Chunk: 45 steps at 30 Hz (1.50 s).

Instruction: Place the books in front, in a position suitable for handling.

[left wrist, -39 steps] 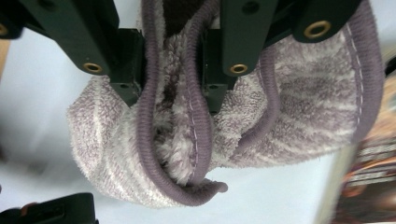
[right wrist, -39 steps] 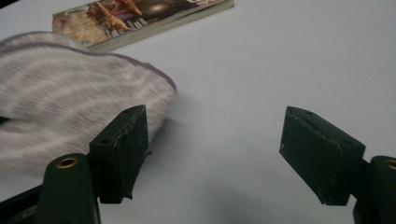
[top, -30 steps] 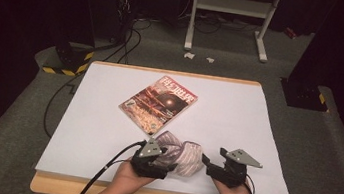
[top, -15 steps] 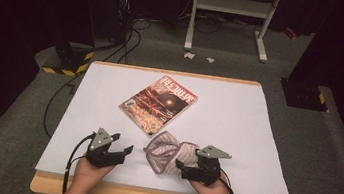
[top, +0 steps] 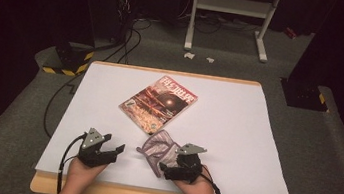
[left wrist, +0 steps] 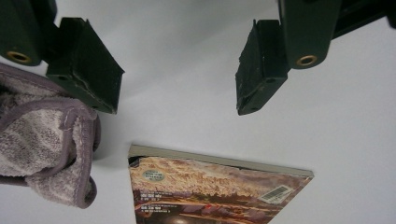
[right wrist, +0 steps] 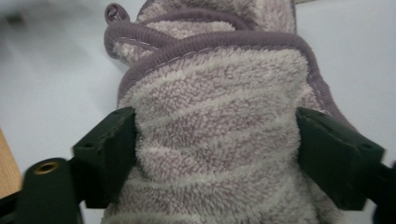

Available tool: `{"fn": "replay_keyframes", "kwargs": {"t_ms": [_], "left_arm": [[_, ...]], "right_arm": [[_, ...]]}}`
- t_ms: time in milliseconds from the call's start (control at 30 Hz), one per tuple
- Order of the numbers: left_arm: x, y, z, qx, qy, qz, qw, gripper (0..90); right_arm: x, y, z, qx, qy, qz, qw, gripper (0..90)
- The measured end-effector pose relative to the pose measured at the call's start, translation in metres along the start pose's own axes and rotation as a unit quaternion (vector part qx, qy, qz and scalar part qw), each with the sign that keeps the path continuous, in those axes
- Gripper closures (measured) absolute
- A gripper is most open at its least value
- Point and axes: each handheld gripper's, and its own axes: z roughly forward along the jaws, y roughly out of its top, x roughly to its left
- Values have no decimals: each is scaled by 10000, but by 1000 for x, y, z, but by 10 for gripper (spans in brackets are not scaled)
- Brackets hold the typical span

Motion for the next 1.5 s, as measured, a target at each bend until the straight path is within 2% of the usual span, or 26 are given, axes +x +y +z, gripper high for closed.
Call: {"fn": "replay_keyframes", "kwargs": {"t_ms": [100,200,300,333,567,667,700,800,867,1100,1133,1200,1233,1267,1500], "left_arm": [[2,0,-2,-19,20,-63,10000,320],[4,1,-3,-49,30,-89,9999,322],[3,1,-3,-65,24,-108,9999,323],[2,2,-3,-61,28,-88,9999,324],[0,2,-2,-37,18,-54,10000,326],[0,2,-2,-54,8,-63,10000,326],[-1,2,-3,-70,0,-55,10000,326],[-1,2,-3,-87,-1,-54,9999,326],[-2,2,-4,-95,7,-37,9999,326],[-1,2,-3,-73,37,-17,10000,329],[-2,2,-2,-71,32,-6,10000,330],[-3,2,-2,-64,18,46,10000,335],[-3,2,-2,-64,18,46,10000,337],[-4,3,-2,-61,1,65,10000,337],[-7,3,0,-37,-35,186,9998,341]], "right_arm": [[7,-1,1,9,-92,-182,9998,295],[12,-2,1,-38,-14,-337,9994,437],[13,-3,0,-46,26,-336,9994,484],[12,-3,-1,-61,96,-318,9994,530],[8,-3,-6,-179,165,-244,9994,588],[6,-2,-10,-310,74,-232,9992,590],[3,-2,-17,-454,-50,-188,9988,591],[-4,-1,-25,-611,-135,-91,9980,591],[-18,-2,-39,-867,-313,64,9957,590],[-45,-8,-63,-1108,-654,367,9910,587],[-54,-11,-70,-1185,-780,471,9888,586],[-62,-13,-78,-1247,-916,538,9865,584],[-62,-13,-78,-1247,-916,538,9865,584],[-70,-16,-85,-1280,-1051,598,9844,583],[-92,-25,-106,-1439,-1450,815,9755,580]]}}
